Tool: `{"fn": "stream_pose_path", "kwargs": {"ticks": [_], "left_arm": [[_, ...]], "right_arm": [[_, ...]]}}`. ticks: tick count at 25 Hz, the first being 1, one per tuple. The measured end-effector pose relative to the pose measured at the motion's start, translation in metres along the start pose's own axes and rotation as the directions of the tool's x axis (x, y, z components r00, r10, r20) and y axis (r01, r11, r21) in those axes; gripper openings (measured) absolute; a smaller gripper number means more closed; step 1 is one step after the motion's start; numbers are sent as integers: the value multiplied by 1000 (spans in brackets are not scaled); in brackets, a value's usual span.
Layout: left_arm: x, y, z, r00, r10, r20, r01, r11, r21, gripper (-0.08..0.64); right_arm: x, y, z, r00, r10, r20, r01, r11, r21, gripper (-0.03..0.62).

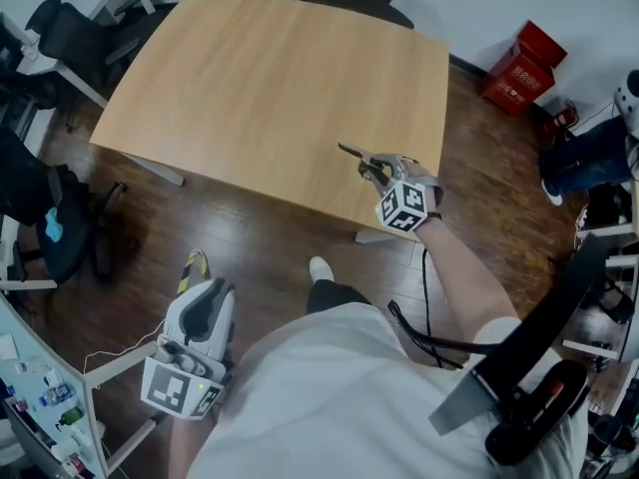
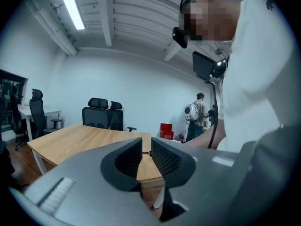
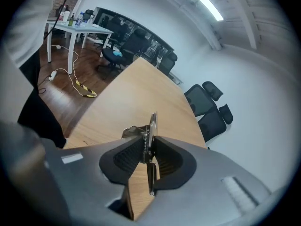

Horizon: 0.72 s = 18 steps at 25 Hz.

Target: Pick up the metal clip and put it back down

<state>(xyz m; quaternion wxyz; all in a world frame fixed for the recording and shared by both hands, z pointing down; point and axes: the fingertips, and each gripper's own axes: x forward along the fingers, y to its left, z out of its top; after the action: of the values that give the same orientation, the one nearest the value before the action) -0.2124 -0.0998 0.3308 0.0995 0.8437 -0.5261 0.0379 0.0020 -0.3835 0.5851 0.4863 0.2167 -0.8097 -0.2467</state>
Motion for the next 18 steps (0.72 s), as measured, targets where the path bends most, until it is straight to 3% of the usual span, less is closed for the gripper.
{"fn": "stream_pose_path", "kwargs": {"ticks": [6, 14, 16, 18], "left_arm": [[43, 6, 7, 999, 4, -44, -5, 1000, -31, 49], [59, 13, 6, 997, 6, -72, -9, 999, -39, 49], [57, 15, 5, 998, 3, -68, -6, 999, -43, 49], [53, 16, 4, 998, -1, -59, -1, 999, -43, 49]], "right_arm": [[53, -14, -33, 999, 36, -31, -37, 999, -30, 81], [64, 4, -45, 997, 69, -19, -70, 997, -34, 91], [64, 2, -43, 998, 69, -7, -69, 998, -6, 152], [60, 1, -40, 998, 68, -2, -68, 998, 12, 175]]}}
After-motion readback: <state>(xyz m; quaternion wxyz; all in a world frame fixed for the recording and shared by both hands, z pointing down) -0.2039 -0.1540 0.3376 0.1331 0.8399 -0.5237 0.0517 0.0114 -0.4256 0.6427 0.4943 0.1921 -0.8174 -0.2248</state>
